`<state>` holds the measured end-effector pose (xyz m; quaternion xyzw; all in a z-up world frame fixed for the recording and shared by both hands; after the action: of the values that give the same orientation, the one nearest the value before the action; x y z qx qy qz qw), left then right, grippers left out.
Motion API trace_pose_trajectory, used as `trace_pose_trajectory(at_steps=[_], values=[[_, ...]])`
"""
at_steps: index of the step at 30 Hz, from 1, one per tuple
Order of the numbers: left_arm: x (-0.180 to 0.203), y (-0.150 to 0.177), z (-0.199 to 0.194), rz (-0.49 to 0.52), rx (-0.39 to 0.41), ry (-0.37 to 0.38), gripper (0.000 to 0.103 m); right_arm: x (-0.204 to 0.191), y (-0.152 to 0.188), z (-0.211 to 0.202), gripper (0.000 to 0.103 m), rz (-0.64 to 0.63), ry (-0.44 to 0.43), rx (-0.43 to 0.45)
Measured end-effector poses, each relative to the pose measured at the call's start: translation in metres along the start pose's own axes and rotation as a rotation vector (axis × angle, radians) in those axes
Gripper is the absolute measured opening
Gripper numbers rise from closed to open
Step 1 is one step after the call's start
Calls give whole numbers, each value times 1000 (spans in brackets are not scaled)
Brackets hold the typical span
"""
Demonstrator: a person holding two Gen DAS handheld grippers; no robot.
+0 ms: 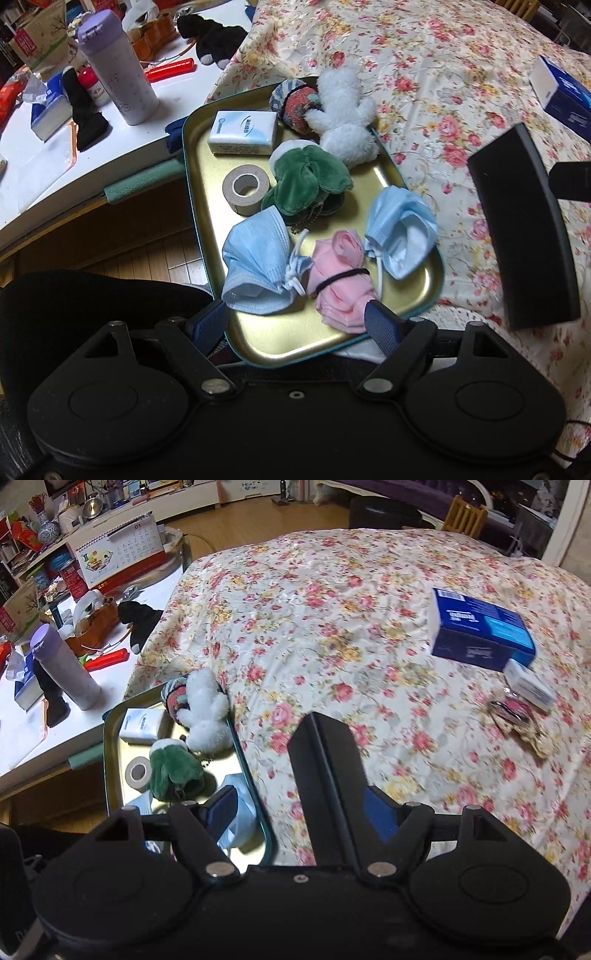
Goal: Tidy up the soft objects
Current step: 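Move both tools back toward the remaining items on the bedspread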
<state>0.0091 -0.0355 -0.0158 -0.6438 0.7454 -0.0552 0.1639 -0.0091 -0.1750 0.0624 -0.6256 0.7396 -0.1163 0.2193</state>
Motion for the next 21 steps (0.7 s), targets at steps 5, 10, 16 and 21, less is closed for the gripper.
trace_pose_trajectory(at_steps=[5, 10, 16, 21], values=[[10, 8, -16, 45, 14, 16, 77, 12, 16, -18, 79, 13, 18, 0], [30, 12, -37, 118, 45, 36, 77, 41, 33, -39, 83, 55, 51, 8], [70, 10, -67, 240, 85, 76, 78, 104, 53, -58, 88, 158, 130, 25], [111, -3, -90, 327, 119, 106, 78, 168, 69, -65, 98, 277, 212, 24]])
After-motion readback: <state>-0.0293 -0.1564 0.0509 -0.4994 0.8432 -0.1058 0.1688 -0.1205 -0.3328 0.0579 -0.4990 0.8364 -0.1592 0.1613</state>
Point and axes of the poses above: each gripper's, at about its wrist camera, not at the fingertips, and z roughly the way its jaws point, x to its right, y to its underside, the point moved 3 cm from there along z, roughly the way its jaws point, and after that the axes turned 12 degrees about -y, right-handed, at the moved point
